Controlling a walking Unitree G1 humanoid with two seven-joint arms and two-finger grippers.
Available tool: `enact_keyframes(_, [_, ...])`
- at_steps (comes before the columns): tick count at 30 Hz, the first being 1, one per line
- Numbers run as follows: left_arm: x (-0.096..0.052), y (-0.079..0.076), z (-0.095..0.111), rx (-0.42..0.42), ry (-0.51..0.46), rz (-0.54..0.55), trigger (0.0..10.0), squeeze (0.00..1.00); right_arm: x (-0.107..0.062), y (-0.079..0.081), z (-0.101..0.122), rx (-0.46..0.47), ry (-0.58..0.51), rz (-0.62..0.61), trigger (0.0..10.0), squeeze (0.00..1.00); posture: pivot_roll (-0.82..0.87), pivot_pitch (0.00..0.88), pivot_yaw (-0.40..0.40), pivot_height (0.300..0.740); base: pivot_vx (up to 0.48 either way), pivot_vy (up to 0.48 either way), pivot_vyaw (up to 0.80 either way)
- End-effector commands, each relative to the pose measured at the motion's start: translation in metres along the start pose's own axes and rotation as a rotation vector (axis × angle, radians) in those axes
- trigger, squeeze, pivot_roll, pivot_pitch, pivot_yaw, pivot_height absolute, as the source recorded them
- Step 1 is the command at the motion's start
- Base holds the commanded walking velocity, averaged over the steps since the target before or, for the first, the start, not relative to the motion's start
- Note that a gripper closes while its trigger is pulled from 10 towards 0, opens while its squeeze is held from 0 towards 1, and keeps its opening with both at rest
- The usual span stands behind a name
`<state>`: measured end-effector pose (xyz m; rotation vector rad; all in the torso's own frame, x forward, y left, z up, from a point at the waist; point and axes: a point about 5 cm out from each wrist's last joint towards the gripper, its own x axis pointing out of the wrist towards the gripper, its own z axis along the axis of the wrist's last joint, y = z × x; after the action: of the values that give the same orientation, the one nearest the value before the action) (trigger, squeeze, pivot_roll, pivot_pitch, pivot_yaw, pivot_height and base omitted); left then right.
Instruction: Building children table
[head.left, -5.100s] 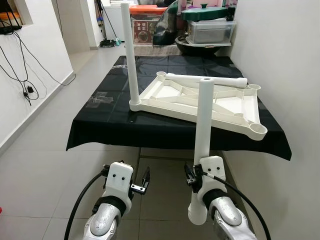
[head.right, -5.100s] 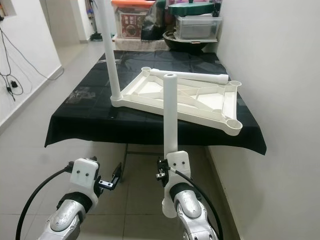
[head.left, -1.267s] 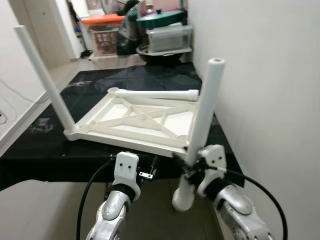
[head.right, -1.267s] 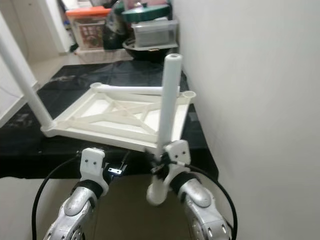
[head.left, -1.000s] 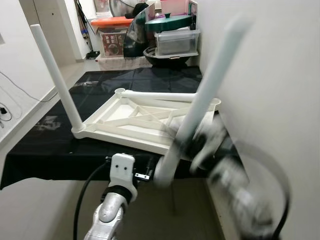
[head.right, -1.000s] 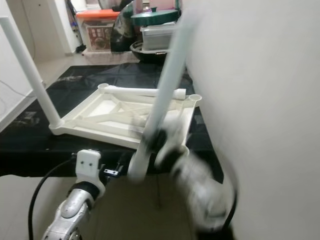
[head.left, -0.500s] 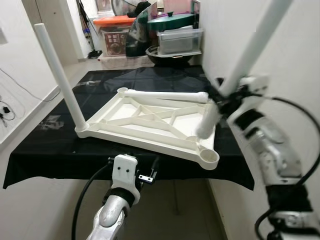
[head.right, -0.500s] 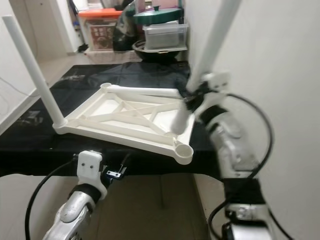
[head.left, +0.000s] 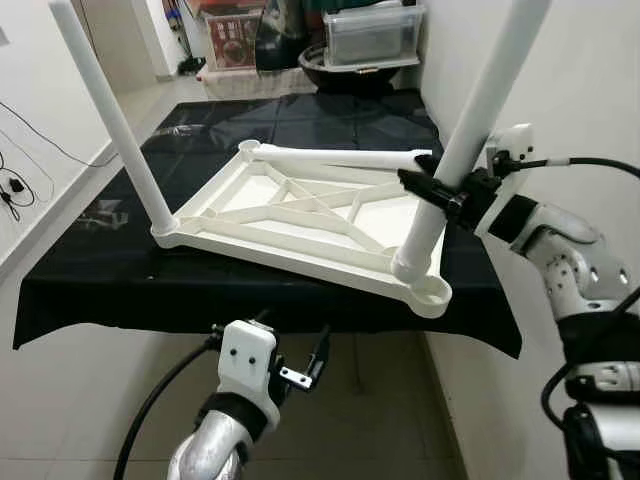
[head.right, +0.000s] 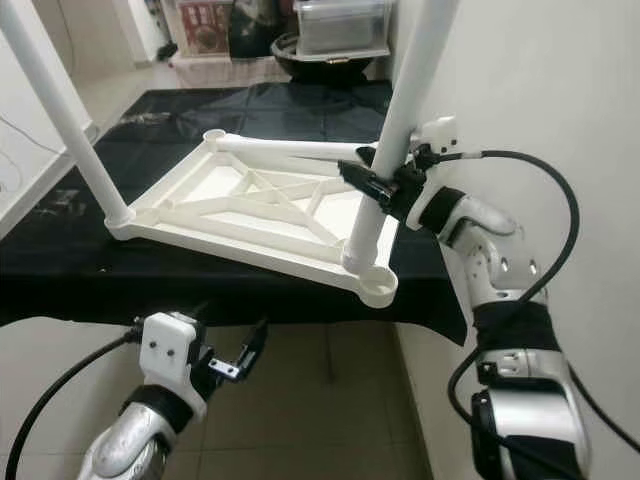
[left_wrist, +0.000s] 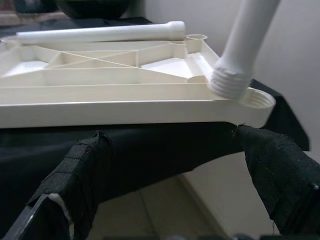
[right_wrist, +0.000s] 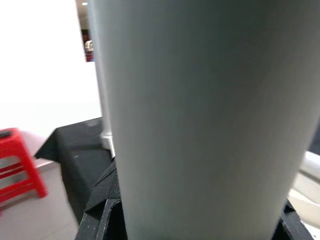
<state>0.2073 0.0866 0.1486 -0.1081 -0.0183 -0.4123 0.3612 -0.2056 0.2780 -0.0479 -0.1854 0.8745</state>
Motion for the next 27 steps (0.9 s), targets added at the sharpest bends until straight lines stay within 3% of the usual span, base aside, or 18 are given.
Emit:
enact_keyframes(1, [-0.005,-0.007,0.006,-0.006,0.002,-0.059,10.0,0.00,0.005,0.001,0.005,-0.007,0.019,0.129,10.0,0.00,0.11,0.211,0.071,0.740,0.000,0.000,0.00])
enact_keyframes(7, [-0.005,-0.014,0.010,0.024,-0.010,-0.125,10.0,0.00,0.008,0.001,0.007,-0.009,0.034,0.200,10.0,0.00,0.11,0.215,0.071,0.740,0.000,0.000,0.00])
enact_keyframes(12, [-0.009,-0.018,0.009,0.030,0.007,-0.142,10.0,0.00,0.008,0.007,0.005,-0.015,0.072,0.336,10.0,0.00,0.11,0.222,0.070,0.740,0.000,0.000,0.00])
enact_keyframes(21, [-0.007,-0.018,0.010,0.024,0.012,-0.132,10.0,0.00,0.008,-0.004,0.007,-0.022,0.071,0.300,10.0,0.00,0.10,0.199,0.058,0.740,0.000,0.000,0.00])
enact_keyframes(27, [-0.004,-0.019,0.007,0.019,0.009,-0.128,10.0,0.00,-0.005,-0.015,0.020,-0.067,0.096,0.299,10.0,0.00,0.09,0.166,0.042,0.740,0.000,0.000,0.00])
